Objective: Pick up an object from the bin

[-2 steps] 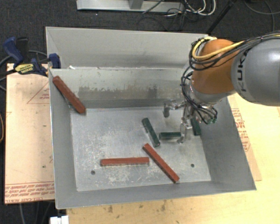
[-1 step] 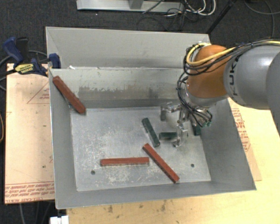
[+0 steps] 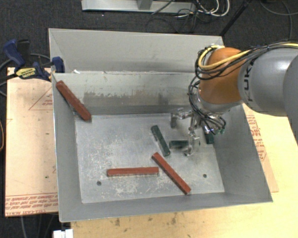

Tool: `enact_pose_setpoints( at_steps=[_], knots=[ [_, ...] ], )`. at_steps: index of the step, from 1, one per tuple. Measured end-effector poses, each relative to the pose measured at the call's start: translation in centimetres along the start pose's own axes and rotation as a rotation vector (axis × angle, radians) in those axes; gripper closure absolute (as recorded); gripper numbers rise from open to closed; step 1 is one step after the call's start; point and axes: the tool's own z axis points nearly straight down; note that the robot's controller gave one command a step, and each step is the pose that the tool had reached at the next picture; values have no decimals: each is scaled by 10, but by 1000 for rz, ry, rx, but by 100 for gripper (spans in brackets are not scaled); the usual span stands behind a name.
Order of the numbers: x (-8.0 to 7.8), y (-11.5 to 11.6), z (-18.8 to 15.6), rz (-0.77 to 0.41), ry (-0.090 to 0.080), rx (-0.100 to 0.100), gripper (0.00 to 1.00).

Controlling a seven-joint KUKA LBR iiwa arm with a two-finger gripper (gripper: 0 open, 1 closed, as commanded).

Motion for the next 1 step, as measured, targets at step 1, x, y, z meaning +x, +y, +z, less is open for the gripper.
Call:
enact_pose_setpoints(
  at_steps=[1],
  knots=[
    [0, 0, 0, 0, 0, 1, 100]
  ],
)
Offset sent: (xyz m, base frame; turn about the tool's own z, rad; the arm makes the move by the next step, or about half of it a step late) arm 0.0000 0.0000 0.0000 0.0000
